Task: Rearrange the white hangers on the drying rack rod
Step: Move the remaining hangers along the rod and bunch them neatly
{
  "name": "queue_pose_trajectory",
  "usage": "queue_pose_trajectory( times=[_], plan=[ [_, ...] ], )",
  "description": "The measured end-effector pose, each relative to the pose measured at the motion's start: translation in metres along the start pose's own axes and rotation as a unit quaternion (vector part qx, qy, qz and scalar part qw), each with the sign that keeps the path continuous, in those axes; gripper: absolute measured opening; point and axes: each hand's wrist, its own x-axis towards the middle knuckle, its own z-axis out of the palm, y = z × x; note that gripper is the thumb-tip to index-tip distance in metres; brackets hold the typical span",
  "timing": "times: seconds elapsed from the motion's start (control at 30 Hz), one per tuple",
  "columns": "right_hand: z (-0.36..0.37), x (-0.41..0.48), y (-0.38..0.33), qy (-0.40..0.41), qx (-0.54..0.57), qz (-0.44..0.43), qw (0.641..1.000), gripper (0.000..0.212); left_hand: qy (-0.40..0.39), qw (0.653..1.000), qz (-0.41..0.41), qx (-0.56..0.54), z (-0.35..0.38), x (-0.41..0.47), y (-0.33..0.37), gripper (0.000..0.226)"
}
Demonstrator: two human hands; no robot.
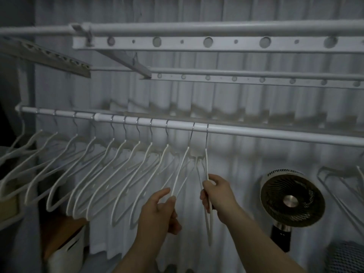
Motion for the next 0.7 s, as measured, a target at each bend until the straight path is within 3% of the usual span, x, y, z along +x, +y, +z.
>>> queue_pose_trajectory(
  times=[0.1,0.7],
  plan=[
    [0.012,0.001,-0.001,-0.003,0.001,-0.001,1.0,0.037,-0.002,1.0,0.003,0.005,-0.008,0.002,0.001,0.015],
    [0.023,0.007,0.006,0.024,0.015,-0.009,1.0,0.039,-0.004,1.0,-0.004,-0.031,-0.018,0.007,-0.002,0.023]
  ],
)
